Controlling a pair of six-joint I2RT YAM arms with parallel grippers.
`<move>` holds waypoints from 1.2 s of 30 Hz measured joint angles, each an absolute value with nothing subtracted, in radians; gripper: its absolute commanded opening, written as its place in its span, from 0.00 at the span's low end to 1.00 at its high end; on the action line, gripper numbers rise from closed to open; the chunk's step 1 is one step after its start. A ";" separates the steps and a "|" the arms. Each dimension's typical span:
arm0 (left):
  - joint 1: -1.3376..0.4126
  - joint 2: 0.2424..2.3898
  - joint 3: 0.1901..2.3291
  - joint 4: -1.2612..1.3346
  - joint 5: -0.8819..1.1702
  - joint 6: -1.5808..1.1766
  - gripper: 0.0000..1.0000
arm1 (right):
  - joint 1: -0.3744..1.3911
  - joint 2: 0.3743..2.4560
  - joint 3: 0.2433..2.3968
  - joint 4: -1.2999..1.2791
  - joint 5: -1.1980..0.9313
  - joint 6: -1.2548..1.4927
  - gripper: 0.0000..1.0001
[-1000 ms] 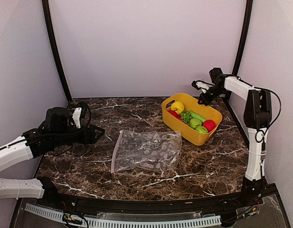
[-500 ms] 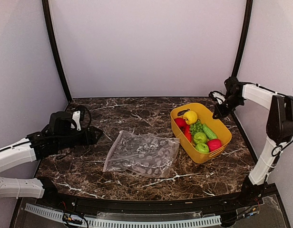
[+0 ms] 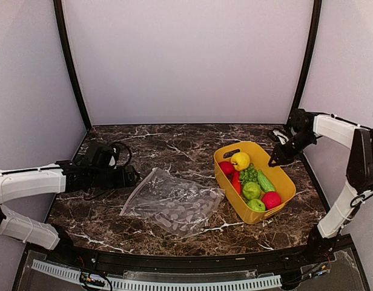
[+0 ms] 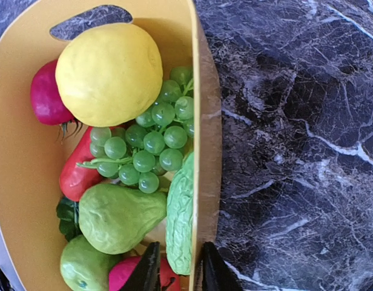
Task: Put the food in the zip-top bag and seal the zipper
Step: Adjust the bin at the center of the board, then pick up the zipper food storage bag at the center of the board.
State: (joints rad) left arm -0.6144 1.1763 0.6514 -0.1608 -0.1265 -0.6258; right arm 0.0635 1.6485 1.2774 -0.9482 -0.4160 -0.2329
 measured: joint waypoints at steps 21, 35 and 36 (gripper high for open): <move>-0.386 1.611 0.950 -0.540 0.329 -0.315 0.61 | 0.166 1.345 1.350 -1.068 -0.845 -0.590 0.44; -0.369 1.687 0.940 -0.492 0.549 -0.263 0.14 | 0.595 1.504 1.350 -1.066 -0.829 -0.706 0.43; -0.369 1.687 0.940 -0.484 0.553 -0.265 0.12 | 0.604 1.509 1.350 -1.066 -0.827 -0.708 0.43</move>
State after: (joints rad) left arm -0.3691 1.6875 0.9398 -0.4839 0.5529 -0.2649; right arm 0.6044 1.5085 1.3499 -1.0664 -0.8268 -0.7082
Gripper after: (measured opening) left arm 0.187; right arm 0.437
